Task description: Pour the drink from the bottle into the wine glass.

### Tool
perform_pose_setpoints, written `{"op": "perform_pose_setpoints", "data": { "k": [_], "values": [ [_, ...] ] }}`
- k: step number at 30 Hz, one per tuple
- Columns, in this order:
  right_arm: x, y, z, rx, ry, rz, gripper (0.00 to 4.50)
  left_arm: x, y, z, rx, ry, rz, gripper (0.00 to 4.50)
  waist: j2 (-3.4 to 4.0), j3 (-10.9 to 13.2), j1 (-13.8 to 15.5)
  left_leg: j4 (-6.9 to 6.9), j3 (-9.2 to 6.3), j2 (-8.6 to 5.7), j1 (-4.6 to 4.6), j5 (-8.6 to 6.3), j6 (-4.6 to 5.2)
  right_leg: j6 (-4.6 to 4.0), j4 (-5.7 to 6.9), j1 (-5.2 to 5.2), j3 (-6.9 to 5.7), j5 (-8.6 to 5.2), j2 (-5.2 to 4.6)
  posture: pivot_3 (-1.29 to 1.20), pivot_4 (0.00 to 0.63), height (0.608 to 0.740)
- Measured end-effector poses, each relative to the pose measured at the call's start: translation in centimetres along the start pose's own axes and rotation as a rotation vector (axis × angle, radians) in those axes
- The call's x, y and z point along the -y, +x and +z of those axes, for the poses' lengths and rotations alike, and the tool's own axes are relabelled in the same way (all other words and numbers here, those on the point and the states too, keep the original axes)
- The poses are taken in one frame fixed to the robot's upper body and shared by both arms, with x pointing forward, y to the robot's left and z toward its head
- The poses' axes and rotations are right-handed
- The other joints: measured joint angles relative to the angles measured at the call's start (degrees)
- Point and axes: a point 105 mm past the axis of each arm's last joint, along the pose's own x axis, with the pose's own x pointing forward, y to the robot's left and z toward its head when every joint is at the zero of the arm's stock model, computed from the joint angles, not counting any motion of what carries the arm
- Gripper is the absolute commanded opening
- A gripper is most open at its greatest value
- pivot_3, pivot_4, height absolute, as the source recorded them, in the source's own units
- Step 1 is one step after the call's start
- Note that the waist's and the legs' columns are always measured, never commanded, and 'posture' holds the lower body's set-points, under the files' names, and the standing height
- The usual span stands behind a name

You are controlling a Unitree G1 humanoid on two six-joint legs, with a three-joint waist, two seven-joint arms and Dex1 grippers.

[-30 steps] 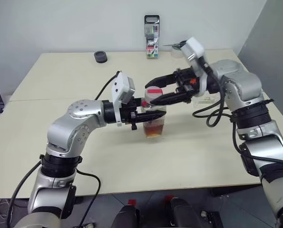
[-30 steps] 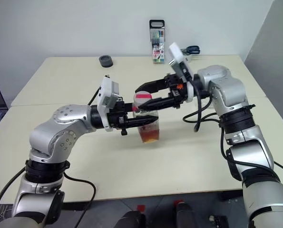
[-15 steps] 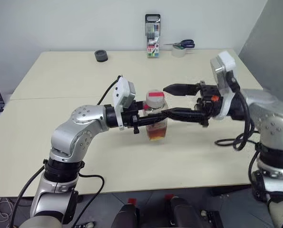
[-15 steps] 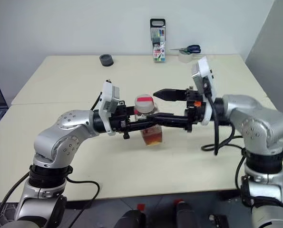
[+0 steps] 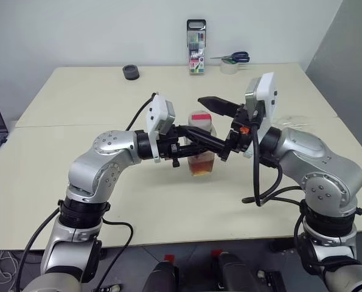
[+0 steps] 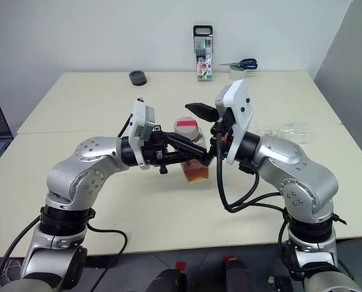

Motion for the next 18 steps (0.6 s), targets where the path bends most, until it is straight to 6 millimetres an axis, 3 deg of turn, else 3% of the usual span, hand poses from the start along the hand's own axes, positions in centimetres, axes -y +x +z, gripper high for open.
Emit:
{"op": "perform_pose_setpoints", "data": {
  "k": [3, 8, 18],
  "values": [
    [0.08, 0.07, -0.13, 0.001, 0.000, 0.008, 3.59, -0.01, -0.01, 0.01, -0.001, 0.001, 0.000, 1.85, 0.00, 0.00, -0.01, 0.00, 0.00, 0.01, 0.00, 0.00, 0.00, 0.00, 0.00, 0.00, 0.00, 0.00, 0.01, 0.00, 0.150, 0.740],
    [0.00, 0.12, -0.25, -0.001, -0.001, 0.024, 1.82, -0.08, -0.08, 0.03, -0.005, 0.004, 0.003, 1.85, 0.00, 0.00, -0.01, 0.00, -0.01, 0.01, 0.00, 0.00, 0.00, 0.00, 0.00, 0.00, 0.00, 0.00, 0.01, 0.00, 0.150, 0.740],
    [0.24, -0.51, -0.45, -0.037, -0.019, 0.111, 1.82, 0.32, 0.14, -0.20, -0.029, -0.001, -0.021, 1.85, 0.00, 0.00, -0.01, 0.00, 0.03, -0.01, 0.02, 0.00, 0.02, 0.00, -0.01, 0.03, 0.00, 0.00, 0.03, 0.00, 0.150, 0.740]
  ]
}}
